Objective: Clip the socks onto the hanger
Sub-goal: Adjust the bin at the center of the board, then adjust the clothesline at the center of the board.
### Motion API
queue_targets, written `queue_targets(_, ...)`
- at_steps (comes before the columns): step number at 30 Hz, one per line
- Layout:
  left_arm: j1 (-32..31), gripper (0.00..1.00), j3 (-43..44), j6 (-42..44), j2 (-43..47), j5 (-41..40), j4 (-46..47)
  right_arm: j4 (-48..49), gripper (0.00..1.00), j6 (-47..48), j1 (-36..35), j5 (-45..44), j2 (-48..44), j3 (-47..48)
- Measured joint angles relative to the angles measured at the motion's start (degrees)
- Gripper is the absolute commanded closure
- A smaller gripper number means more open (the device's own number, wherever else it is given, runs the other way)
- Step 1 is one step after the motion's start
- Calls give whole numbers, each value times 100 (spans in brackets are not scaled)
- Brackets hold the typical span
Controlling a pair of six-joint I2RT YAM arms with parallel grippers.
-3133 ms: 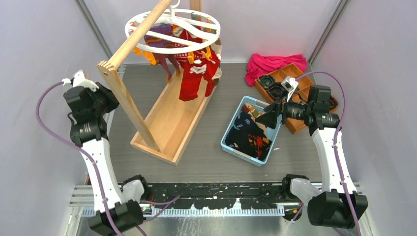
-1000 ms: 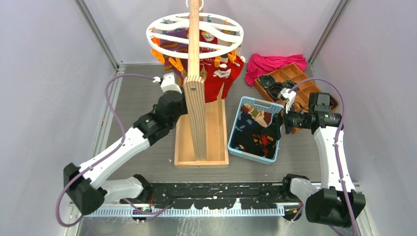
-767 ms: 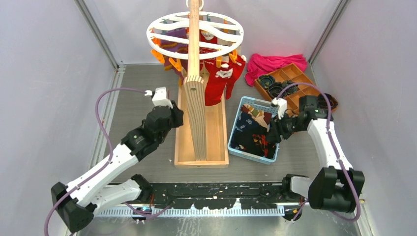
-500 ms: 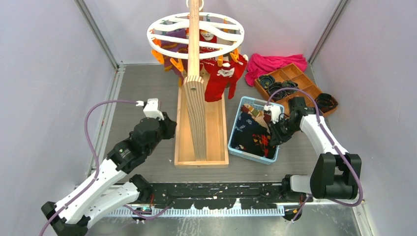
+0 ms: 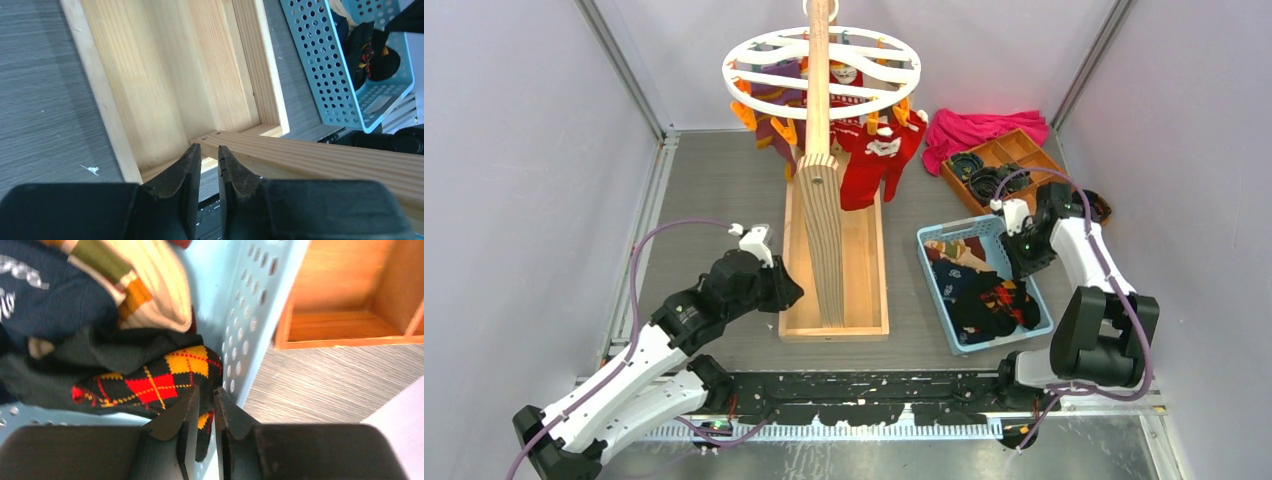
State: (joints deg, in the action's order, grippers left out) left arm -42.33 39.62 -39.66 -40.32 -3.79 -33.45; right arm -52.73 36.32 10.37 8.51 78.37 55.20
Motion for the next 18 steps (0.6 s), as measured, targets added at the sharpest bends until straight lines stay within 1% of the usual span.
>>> queue_targets(3,-15,79,0,-15,7,133,-66,50,71,55,245,-13,273,260)
queue_targets(6,-20,79,0,-4,-48,308,-63,-24,59,210,372,271,269,415)
queue_targets(8,-22,80,0,15,-197,413,-17,-177,52,382,396,656,96,470)
queue_targets(10,-35,80,0,76,-437,494,90,-378,50,540,393,1069,-234,476)
queue_targets(14,-92,80,0,136,-981,538,326,-734,48,715,385,1753,-966,590)
queue_targets(17,-251,80,61,140,-1292,531,457,-883,40,704,385,2164,-1259,717)
queue_targets(18,-334,81,92,138,-1357,525,498,-892,40,680,385,2240,-1274,730)
